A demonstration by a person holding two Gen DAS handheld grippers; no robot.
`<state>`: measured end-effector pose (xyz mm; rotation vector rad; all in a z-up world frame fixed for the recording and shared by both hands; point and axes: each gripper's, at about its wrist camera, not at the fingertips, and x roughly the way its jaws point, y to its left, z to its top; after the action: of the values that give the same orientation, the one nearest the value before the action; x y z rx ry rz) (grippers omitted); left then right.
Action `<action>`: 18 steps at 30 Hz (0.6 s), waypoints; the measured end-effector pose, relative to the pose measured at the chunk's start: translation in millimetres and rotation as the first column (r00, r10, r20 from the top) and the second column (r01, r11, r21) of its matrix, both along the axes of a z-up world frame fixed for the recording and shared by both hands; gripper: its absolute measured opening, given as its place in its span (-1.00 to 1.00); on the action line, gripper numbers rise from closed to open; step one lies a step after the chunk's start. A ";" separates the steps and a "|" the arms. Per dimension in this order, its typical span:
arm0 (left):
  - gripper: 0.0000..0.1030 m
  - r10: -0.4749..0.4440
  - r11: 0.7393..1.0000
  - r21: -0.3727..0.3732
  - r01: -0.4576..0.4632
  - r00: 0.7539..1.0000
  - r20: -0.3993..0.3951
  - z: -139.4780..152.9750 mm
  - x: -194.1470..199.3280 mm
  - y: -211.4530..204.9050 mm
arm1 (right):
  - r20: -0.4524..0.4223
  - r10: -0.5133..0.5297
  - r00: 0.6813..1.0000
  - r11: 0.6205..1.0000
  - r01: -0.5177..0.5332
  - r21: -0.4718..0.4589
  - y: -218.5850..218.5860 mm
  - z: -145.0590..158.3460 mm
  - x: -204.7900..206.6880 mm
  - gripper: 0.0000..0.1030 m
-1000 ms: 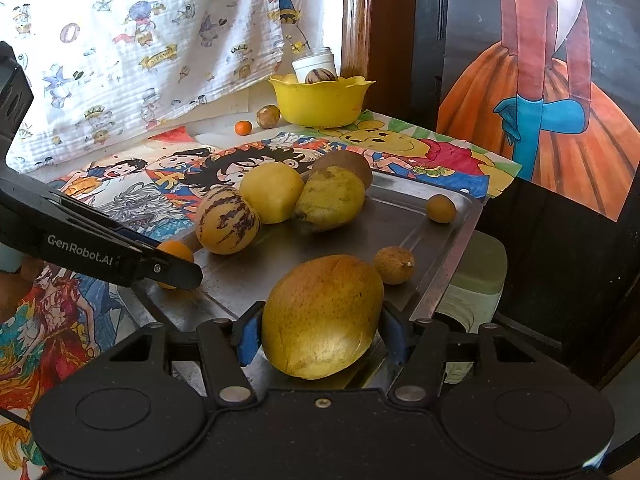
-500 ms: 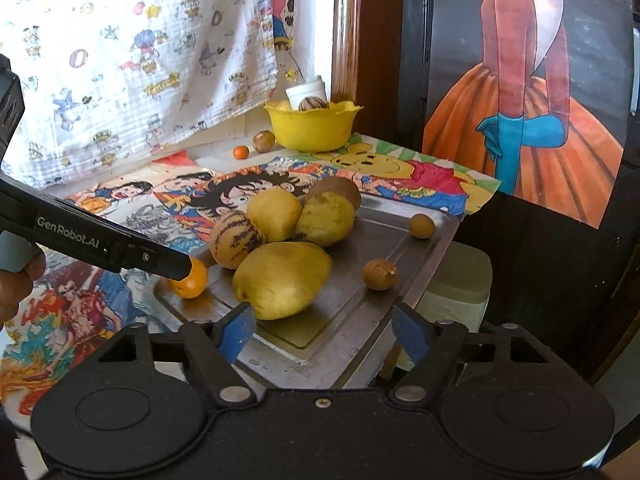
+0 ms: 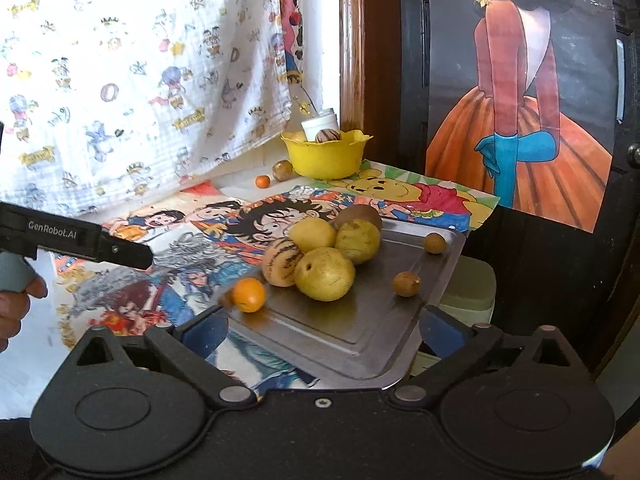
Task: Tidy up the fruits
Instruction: 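Lower the orange onto the tray with the left tool while the right tool releases the pear, then move both tools toward the small orange and brown fruit beside the yellow bowl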
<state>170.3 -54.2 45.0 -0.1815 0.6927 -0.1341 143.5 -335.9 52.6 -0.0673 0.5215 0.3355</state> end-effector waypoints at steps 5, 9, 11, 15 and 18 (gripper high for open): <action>0.99 0.082 0.996 0.020 -0.082 0.997 0.010 3.4 -24.2 26.7 | -0.021 -0.043 0.999 0.998 0.044 0.046 6.2 4.7 -16.8 0.99; 0.99 0.139 0.989 0.048 -0.139 0.990 0.008 3.7 -34.8 45.2 | -0.074 -0.093 0.993 0.991 0.100 0.089 13.7 5.4 -21.7 0.99; 0.99 0.162 0.985 0.063 -0.162 0.987 0.005 2.7 -36.0 54.5 | -0.098 -0.110 0.989 0.986 0.121 0.116 16.9 6.3 -20.5 0.99; 0.99 0.195 0.978 0.078 -0.194 0.981 -0.003 -1.9 -26.6 74.7 | -0.132 -0.134 0.982 0.976 0.154 0.154 27.2 7.1 -6.7 0.99; 0.99 0.212 0.974 0.080 -0.211 0.977 -0.001 -7.7 -11.9 87.9 | -0.127 -0.139 0.982 0.975 0.158 0.154 40.2 10.3 10.3 0.99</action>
<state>158.4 33.7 37.3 -0.1786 0.6832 0.0986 153.7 -295.7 62.9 0.1508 0.6086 0.2354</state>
